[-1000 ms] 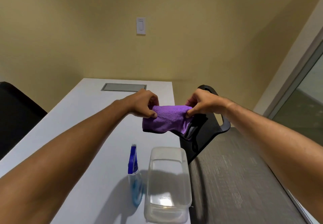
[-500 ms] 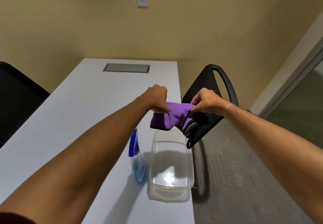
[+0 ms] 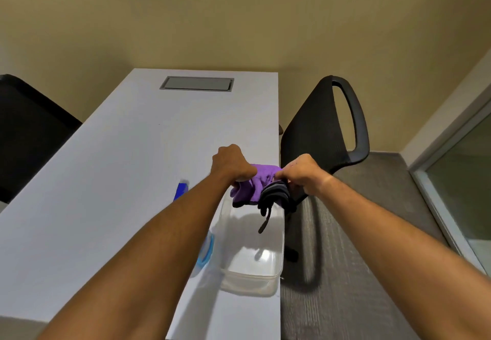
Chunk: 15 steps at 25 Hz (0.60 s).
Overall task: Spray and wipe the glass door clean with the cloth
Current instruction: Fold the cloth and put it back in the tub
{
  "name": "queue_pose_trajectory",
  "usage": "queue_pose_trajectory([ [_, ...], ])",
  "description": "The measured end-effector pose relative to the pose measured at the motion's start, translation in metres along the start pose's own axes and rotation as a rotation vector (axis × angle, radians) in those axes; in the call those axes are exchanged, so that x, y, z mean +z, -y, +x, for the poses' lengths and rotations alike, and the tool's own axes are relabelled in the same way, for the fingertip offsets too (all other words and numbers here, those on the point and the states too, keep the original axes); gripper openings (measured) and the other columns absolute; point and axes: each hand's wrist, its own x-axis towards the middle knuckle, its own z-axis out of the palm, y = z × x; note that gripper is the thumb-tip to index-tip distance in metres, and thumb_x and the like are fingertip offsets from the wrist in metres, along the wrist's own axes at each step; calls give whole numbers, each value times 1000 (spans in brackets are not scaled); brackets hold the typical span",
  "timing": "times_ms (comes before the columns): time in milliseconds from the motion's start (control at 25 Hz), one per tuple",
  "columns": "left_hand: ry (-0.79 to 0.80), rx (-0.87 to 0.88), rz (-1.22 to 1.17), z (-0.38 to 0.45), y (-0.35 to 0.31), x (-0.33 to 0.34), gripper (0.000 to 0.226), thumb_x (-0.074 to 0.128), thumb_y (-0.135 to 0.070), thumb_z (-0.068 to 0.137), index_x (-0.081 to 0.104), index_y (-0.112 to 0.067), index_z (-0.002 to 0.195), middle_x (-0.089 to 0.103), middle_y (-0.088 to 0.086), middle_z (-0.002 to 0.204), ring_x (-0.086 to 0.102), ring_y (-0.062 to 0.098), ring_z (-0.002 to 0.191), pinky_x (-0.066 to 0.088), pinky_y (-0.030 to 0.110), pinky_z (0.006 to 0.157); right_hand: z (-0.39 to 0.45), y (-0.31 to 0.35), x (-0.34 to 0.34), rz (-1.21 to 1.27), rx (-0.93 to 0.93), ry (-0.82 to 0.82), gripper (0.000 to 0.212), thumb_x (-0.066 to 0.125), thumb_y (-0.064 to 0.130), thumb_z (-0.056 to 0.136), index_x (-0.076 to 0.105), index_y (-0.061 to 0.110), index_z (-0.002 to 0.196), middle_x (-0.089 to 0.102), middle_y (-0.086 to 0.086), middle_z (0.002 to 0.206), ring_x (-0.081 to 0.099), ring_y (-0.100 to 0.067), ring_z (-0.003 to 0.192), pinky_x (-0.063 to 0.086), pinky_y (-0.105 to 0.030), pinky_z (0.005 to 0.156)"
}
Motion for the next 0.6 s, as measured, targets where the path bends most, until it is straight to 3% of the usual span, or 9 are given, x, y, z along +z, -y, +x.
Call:
queue_pose_trajectory([
  [120,-3,-96,-39,5,16,24,22,64,-16,61,42,-12,58,47,0,56,43,13,48,30,20,40,14,-20,27,96,95,3,17,82,6,72,71,-5,78,72,-15,70,72,-21,52,54,-24,46],
  [320,-8,-138,-63,13,30,54,24,64,-15,60,40,-12,55,45,0,52,41,12,45,29,20,39,31,-43,51,129,141,-42,15,82,8,70,72,-2,75,75,-15,74,75,-22,61,64,-39,63],
  [480,27,-110,-45,14,35,67,24,62,-10,58,38,-12,54,42,0,52,40,13,46,29,20,40,31,-52,58,-43,12,-76,13,77,8,75,72,-2,69,72,-14,73,73,-27,70,64,-43,64],
  [600,52,-34,38,13,39,72,12,64,-10,65,52,-8,67,50,5,67,51,21,59,41,26,50,23,-54,62,-298,-151,-114,8,69,11,78,73,5,72,70,-11,74,67,-28,72,61,-38,64],
])
